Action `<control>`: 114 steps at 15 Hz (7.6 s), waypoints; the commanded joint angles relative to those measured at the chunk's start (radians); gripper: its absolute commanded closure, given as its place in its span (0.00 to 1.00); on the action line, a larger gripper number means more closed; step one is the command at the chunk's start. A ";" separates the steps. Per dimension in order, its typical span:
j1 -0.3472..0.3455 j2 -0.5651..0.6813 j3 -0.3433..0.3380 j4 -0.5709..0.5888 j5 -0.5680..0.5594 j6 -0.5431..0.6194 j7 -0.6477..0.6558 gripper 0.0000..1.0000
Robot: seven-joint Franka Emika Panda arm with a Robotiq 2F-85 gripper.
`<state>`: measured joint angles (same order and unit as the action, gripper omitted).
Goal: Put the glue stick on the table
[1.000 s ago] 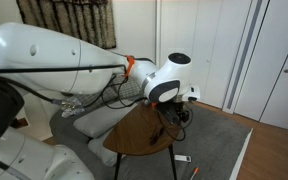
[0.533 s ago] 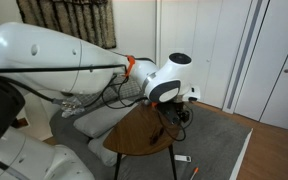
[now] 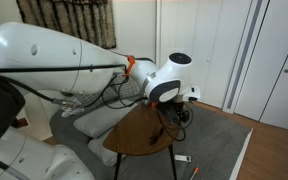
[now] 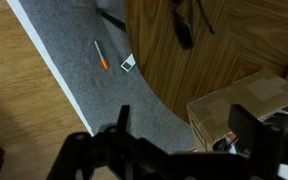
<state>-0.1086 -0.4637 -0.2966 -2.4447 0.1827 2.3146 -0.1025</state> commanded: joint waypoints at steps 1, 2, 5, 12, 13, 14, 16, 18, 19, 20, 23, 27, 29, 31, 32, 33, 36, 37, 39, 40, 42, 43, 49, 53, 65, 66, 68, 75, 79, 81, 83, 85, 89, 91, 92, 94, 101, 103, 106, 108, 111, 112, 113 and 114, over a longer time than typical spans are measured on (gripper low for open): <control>0.048 -0.009 0.037 0.019 0.090 -0.020 -0.013 0.00; 0.091 -0.015 0.059 0.044 0.134 -0.037 -0.022 0.00; 0.204 0.040 0.096 0.174 0.263 -0.084 -0.055 0.00; 0.270 0.363 0.117 0.584 0.291 -0.301 -0.306 0.00; 0.260 0.415 0.131 0.638 0.286 -0.329 -0.345 0.00; 0.248 0.459 0.146 0.685 0.279 -0.354 -0.387 0.00; 0.223 0.544 0.181 0.762 0.248 -0.381 -0.463 0.00; 0.189 0.598 0.216 0.816 0.246 -0.396 -0.570 0.00; 0.182 0.533 0.233 0.719 0.253 -0.337 -0.488 0.00; 0.171 0.565 0.246 0.749 0.251 -0.344 -0.522 0.00; 0.157 0.596 0.253 0.788 0.249 -0.361 -0.553 0.00; 0.167 0.616 0.300 0.744 0.271 -0.261 -0.508 0.00; 0.171 0.637 0.331 0.734 0.274 -0.210 -0.481 0.00; 0.169 0.662 0.358 0.735 0.268 -0.150 -0.464 0.00; 0.166 0.686 0.369 0.751 0.263 -0.132 -0.461 0.00; 0.162 0.703 0.378 0.759 0.256 -0.119 -0.458 0.02; 0.151 0.760 0.393 0.797 0.244 -0.143 -0.459 0.30; 0.147 0.773 0.398 0.803 0.249 -0.149 -0.464 0.34; 0.142 0.795 0.410 0.817 0.247 -0.151 -0.464 0.51; 0.140 0.805 0.414 0.826 0.243 -0.150 -0.461 0.53; 0.136 0.822 0.417 0.845 0.235 -0.143 -0.453 0.54; 0.135 0.829 0.419 0.857 0.233 -0.140 -0.451 0.52; 0.146 0.876 0.424 0.919 0.163 -0.142 -0.410 0.40; 0.153 0.900 0.442 0.941 0.129 -0.142 -0.383 0.44; 0.148 0.967 0.479 0.983 0.115 -0.108 -0.371 0.59; 0.151 0.970 0.480 0.983 0.109 -0.099 -0.368 0.69; 0.158 0.975 0.479 0.981 0.095 -0.070 -0.360 0.87; 0.124 0.881 0.497 0.899 0.118 -0.080 -0.400 0.93; 0.082 0.774 0.490 0.839 0.138 -0.097 -0.434 0.93; 0.064 0.722 0.482 0.818 0.150 -0.115 -0.446 0.93; 0.042 0.672 0.484 0.798 0.211 -0.126 -0.475 0.93; 0.023 0.616 0.479 0.778 0.310 -0.128 -0.513 0.93; 0.021 0.461 0.424 0.673 0.359 -0.171 -0.591 0.93; 0.032 0.360 0.382 0.575 0.322 -0.155 -0.602 0.93; 0.038 0.303 0.362 0.518 0.294 -0.139 -0.581 0.93; 0.049 0.208 0.331 0.423 0.252 -0.105 -0.536 0.93; 0.084 -0.102 0.204 0.042 0.205 -0.127 -0.510 0.93; 0.110 -0.021 0.191 0.143 0.187 -0.137 -0.496 0.70; 0.127 -0.014 0.180 0.158 0.186 -0.139 -0.498 0.70; 0.129 -0.015 0.192 0.148 0.178 -0.115 -0.487 0.93; 0.134 -0.012 0.217 0.096 0.123 -0.009 -0.465 0.93; 0.128 0.004 0.184 0.074 0.105 0.036 -0.507 0.93; 0.129 0.003 0.189 0.051 0.083 0.087 -0.495 0.93; 0.130 0.009 0.179 0.028 0.073 0.128 -0.492 0.93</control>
<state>0.0152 -0.4603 -0.0907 -2.3532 0.3067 2.3292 -0.5955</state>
